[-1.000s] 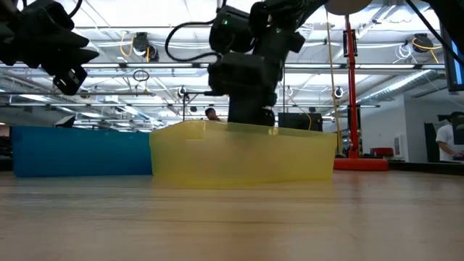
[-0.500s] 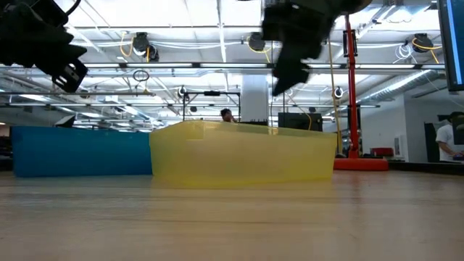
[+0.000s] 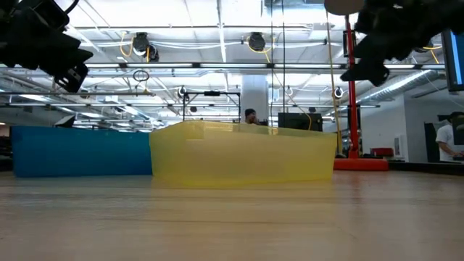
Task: Pick and place Stapler, Stapler remover, tape
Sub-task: Return to Home Position
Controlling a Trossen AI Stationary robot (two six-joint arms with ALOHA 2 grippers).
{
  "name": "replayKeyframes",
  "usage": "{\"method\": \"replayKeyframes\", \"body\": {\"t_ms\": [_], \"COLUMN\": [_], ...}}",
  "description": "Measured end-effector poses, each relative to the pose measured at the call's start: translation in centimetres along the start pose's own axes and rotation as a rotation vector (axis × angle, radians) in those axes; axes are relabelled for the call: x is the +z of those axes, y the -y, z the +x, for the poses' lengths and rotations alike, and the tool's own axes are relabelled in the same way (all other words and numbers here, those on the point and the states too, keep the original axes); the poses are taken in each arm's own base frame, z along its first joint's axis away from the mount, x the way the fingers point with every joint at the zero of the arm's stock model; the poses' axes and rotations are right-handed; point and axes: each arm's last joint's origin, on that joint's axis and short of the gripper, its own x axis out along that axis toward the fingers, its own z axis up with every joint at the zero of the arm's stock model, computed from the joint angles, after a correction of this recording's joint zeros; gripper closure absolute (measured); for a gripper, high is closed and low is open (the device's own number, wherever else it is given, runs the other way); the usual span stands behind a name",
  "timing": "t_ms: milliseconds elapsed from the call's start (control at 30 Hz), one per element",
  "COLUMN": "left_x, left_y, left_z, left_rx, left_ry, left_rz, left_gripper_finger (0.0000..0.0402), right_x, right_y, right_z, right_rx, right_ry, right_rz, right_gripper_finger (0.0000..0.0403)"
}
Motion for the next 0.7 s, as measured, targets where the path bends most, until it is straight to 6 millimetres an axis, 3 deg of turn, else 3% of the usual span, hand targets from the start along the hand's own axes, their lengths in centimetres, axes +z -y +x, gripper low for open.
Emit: {"method": "replayKeyframes", "body": {"t_ms": [333, 700], "left_x": [0.8, 1.2], "left_y": [0.1, 0.2], "left_z": [0.0, -0.1], "left_rx": [0.009, 0.001], "left_ry": [0.088, 0.133], "left_rz": [0.048, 0.065], "left_gripper_finger": [0.0304, 0.0304], "right_x": [-2.9, -5.1], "right_y": [0.9, 1.7], "right_z": [-4.5, -6.4], "right_rx": [0.056, 0.067], "right_ry": [0.192, 0.327], "right_rz": [-0.006, -0.060], "right_gripper_finger": [0.0140, 0.0140]}}
